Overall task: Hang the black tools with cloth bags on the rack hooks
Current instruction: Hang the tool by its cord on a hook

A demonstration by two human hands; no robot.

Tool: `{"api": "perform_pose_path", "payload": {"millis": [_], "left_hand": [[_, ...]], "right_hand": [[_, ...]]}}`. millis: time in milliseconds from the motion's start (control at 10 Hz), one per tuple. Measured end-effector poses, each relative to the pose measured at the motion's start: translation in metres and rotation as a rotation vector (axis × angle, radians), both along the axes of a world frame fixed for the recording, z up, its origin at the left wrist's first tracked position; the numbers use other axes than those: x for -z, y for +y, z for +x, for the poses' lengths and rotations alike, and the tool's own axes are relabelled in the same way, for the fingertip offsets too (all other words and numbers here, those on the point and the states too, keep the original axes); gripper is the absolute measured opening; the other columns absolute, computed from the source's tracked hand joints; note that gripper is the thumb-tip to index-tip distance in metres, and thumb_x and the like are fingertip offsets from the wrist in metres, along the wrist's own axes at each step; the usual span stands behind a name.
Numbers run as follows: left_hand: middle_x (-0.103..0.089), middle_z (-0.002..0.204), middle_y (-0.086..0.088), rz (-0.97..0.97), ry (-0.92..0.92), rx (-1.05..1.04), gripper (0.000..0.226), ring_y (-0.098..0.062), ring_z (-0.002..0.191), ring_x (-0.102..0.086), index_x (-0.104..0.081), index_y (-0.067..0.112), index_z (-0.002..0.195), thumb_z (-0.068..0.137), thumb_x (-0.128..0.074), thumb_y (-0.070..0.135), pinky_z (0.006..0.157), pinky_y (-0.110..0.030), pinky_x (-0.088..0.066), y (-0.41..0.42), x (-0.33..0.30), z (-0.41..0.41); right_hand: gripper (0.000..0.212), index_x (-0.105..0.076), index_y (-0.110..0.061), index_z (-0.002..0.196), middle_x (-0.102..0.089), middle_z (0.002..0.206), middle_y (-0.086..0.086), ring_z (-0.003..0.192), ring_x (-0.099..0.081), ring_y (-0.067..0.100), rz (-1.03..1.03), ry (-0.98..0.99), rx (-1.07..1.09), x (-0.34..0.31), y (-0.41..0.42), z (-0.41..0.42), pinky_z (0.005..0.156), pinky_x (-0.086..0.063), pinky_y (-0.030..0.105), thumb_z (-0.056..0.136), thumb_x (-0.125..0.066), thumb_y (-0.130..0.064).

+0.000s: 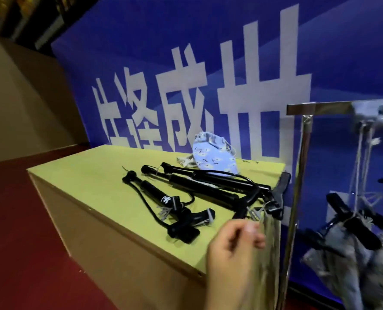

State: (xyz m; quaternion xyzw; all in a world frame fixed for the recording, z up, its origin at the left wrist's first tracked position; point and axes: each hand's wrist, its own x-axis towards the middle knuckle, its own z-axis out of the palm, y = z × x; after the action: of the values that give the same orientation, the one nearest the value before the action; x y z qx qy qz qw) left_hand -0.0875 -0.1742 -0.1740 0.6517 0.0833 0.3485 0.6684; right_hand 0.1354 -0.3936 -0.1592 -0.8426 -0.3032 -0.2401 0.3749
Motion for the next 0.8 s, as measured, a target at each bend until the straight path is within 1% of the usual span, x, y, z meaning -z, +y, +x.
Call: {"api": "perform_pose_path", "payload": {"millis": [100, 200, 300, 400, 500, 600, 700, 800], "left_hand": [[-0.06, 0.053, -0.005, -0.153, -0.098, -0.364, 0.029, -0.011, 0.051, -0.055, -0.067, 0.01, 0.068, 0.092, -0.051, 0.003, 0.054, -0.018, -0.047, 0.041, 0.019, -0.026], [-0.055, 0.051, -0.001, -0.123, -0.12, -0.425, 0.028, -0.007, 0.05, -0.051, -0.064, 0.005, 0.069, 0.093, -0.049, 0.004, 0.052, -0.016, -0.044, 0.054, 0.019, -0.041], [-0.056, 0.052, 0.001, -0.145, -0.085, -0.447, 0.025, -0.007, 0.052, -0.052, -0.064, 0.004, 0.073, 0.094, -0.049, 0.006, 0.053, -0.016, -0.045, 0.07, 0.025, -0.059], [-0.057, 0.051, 0.001, -0.142, -0.014, -0.505, 0.026, -0.006, 0.051, -0.053, -0.065, 0.005, 0.074, 0.094, -0.049, 0.005, 0.052, -0.016, -0.045, 0.081, 0.034, -0.076], [-0.057, 0.05, 0.002, -0.158, 0.016, -0.545, 0.028, -0.005, 0.05, -0.053, -0.065, 0.008, 0.071, 0.094, -0.049, 0.006, 0.054, -0.02, -0.045, 0.092, 0.045, -0.082], [-0.058, 0.052, 0.003, -0.188, 0.048, -0.559, 0.027, -0.005, 0.052, -0.053, -0.065, 0.01, 0.072, 0.094, -0.05, 0.008, 0.059, -0.023, -0.044, 0.097, 0.051, -0.079], [-0.063, 0.068, 0.002, -0.194, 0.043, -0.584, 0.022, -0.01, 0.067, -0.058, -0.065, 0.013, 0.078, 0.094, -0.05, 0.008, 0.068, -0.025, -0.047, 0.101, 0.051, -0.076], [-0.064, 0.094, -0.001, -0.149, 0.082, -0.646, 0.016, -0.01, 0.086, -0.059, -0.063, 0.021, 0.087, 0.093, -0.053, 0.01, 0.075, -0.016, -0.044, 0.105, 0.053, -0.071]], "right_hand": [[0.056, -0.048, -0.022, 0.131, -0.046, 0.134, 0.013, 0.12, -0.045, 0.037, 0.063, -0.134, -0.076, -0.024, 0.12, -0.082, 0.105, -0.035, 0.043, 0.08, -0.067, -0.034], [0.064, -0.039, -0.024, 0.138, -0.047, 0.134, 0.004, 0.124, -0.045, 0.025, -0.444, -0.105, -0.466, -0.009, 0.212, -0.139, 0.103, -0.035, 0.031, 0.08, -0.066, -0.029], [0.069, -0.026, -0.033, 0.143, -0.047, 0.128, 0.007, 0.12, -0.046, 0.029, -0.794, -0.058, -0.488, 0.003, 0.266, -0.144, 0.095, -0.04, 0.036, 0.082, -0.058, -0.028], [0.068, -0.022, -0.04, 0.143, -0.042, 0.128, 0.013, 0.124, -0.038, 0.032, -0.93, -0.096, -0.516, 0.008, 0.29, -0.151, 0.106, -0.024, 0.055, 0.084, -0.054, -0.028], [0.062, -0.029, -0.035, 0.137, -0.045, 0.122, 0.014, 0.122, -0.04, 0.032, -0.985, -0.032, -0.509, 0.003, 0.302, -0.154, 0.105, -0.006, 0.07, 0.082, -0.056, -0.036], [0.061, -0.037, -0.027, 0.128, -0.051, 0.114, 0.011, 0.117, -0.044, 0.028, -0.927, -0.008, -0.476, 0.001, 0.306, -0.154, 0.105, -0.013, 0.067, 0.078, -0.061, -0.052], [0.051, -0.045, -0.022, 0.114, -0.058, 0.105, 0.005, 0.107, -0.053, 0.027, -0.617, 0.082, -0.477, 0.001, 0.297, -0.148, 0.093, -0.04, 0.046, 0.078, -0.062, -0.054], [0.055, -0.042, -0.022, 0.13, -0.059, 0.104, -0.001, 0.096, -0.062, 0.026, -0.217, 0.335, -0.457, -0.006, 0.288, -0.144, 0.072, -0.046, 0.031, 0.086, -0.051, -0.054]]}}
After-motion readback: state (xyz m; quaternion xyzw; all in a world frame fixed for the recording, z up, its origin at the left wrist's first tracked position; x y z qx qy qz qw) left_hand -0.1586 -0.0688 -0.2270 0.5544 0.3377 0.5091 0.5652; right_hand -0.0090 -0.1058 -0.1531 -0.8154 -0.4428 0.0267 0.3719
